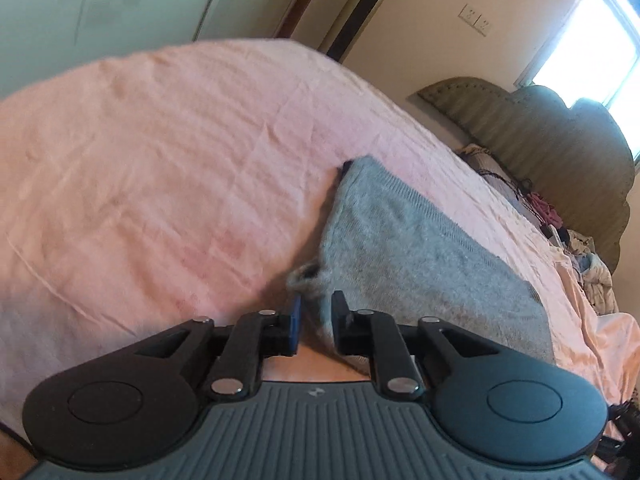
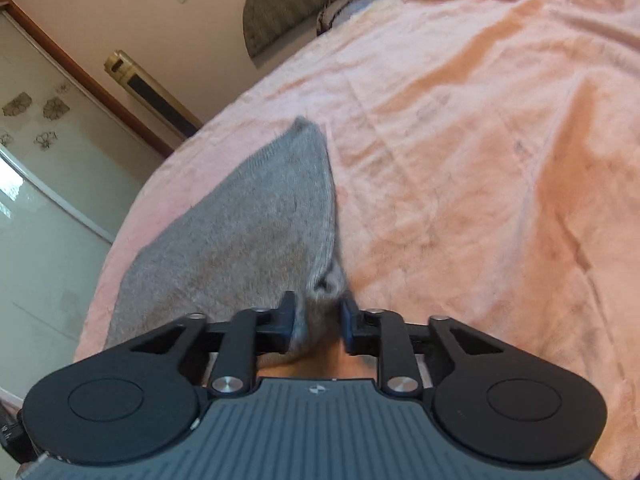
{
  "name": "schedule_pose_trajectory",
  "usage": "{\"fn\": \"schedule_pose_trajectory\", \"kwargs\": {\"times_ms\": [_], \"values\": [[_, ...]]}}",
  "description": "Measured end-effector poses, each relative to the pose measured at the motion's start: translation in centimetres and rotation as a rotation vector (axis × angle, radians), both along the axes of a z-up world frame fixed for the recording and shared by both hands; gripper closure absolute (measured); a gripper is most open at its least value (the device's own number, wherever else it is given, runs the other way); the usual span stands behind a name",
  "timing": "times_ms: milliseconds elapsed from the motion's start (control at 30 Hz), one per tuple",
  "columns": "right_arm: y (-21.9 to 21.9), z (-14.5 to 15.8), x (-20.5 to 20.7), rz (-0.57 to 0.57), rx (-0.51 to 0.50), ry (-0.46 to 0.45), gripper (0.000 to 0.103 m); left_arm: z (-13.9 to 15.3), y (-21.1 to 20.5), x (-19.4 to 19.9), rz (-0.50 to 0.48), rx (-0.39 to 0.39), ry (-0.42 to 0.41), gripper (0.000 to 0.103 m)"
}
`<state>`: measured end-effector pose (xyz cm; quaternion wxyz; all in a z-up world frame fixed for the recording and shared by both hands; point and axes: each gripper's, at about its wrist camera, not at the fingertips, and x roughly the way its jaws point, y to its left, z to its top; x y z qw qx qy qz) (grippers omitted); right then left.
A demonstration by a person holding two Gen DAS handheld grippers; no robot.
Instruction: Fold small clothes
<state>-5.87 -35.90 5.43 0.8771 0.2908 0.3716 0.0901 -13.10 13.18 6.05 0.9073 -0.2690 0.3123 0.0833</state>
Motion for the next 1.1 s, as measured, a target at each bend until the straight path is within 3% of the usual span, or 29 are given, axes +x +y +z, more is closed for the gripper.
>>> {"fn": "schedule_pose_trajectory", "kwargs": {"times_ms": [33, 67, 100, 167, 233, 333, 467, 500, 567, 633, 667, 800, 933, 1033, 1067, 1100], "values": [[0.0, 1.0, 0.0, -0.027, -0.021, -0.048, 0.039, 0.9, -0.6, 0.1, -0.001, 0.044, -0.034, 0.057], [0.3, 1.8, 0.2, -0.019, -0.042, -0.083, 0.036, 1.8, -1.4, 0.8, -0.001, 0.091, -0.072, 0.03], [1.0, 2.6, 1.1, 0.016, -0.069, -0.108, 0.036, 2.5, -2.4, 1.2, -0.007, 0.132, -0.115, 0.022], [2.8, 3.6, 3.2, 0.071, -0.115, -0.137, 0.035, 3.3, -4.5, 2.8, -0.055, 0.188, -0.187, 0.021], [5.0, 3.9, 6.0, 0.139, -0.133, -0.151, 0.03, 3.1, -7.0, 6.2, -0.181, 0.252, -0.208, 0.021], [8.9, 2.9, 10.4, 0.195, -0.172, -0.138, 0.027, 0.9, -10.0, 12.8, -0.26, 0.352, -0.101, 0.026], [13.6, 0.6, 14.6, 0.209, -0.38, -0.106, 0.026, -2.9, -10.7, 18.3, -0.255, 0.448, 0.067, 0.026], [14.3, -0.2, 15.2, 0.208, -0.44, -0.086, 0.024, -3.5, -10.2, 18.1, -0.261, 0.457, 0.043, 0.025], [14.9, -1.4, 14.9, 0.235, -0.55, -0.134, 0.016, -4.2, -9.3, 16.6, -0.285, 0.478, -0.004, 0.024], [13.4, -2.6, 14.5, 0.23, -0.547, -0.16, 0.001, -4.0, -8.9, 16.0, -0.295, 0.458, -0.01, 0.024], [12.3, -2.6, 14.5, 0.227, -0.488, -0.176, 0.001, -3.9, -9.0, 16.4, -0.295, 0.456, -0.01, 0.024], [13.0, -2.1, 14.3, 0.23, -0.543, -0.17, 0.001, -3.8, -9.1, 16.5, -0.288, 0.457, -0.011, 0.023], [13.6, -0.6, 11.9, 0.226, -0.473, -0.182, 0.0, -3.8, -9.0, 16.7, -0.288, 0.456, -0.012, 0.023], [14.2, -2.6, 11.5, 0.267, -0.582, -0.159, 0.0, -3.9, -9.1, 16.7, -0.289, 0.456, -0.013, 0.023], [14.0, -3.1, 10.9, 0.274, -0.582, -0.21, 0.0, -3.9, -9.1, 16.6, -0.289, 0.456, -0.013, 0.023], [13.7, -2.8, 11.0, 0.273, -0.564, -0.196, 0.0, -3.9, -9.1, 16.6, -0.288, 0.456, -0.014, 0.023]]}}
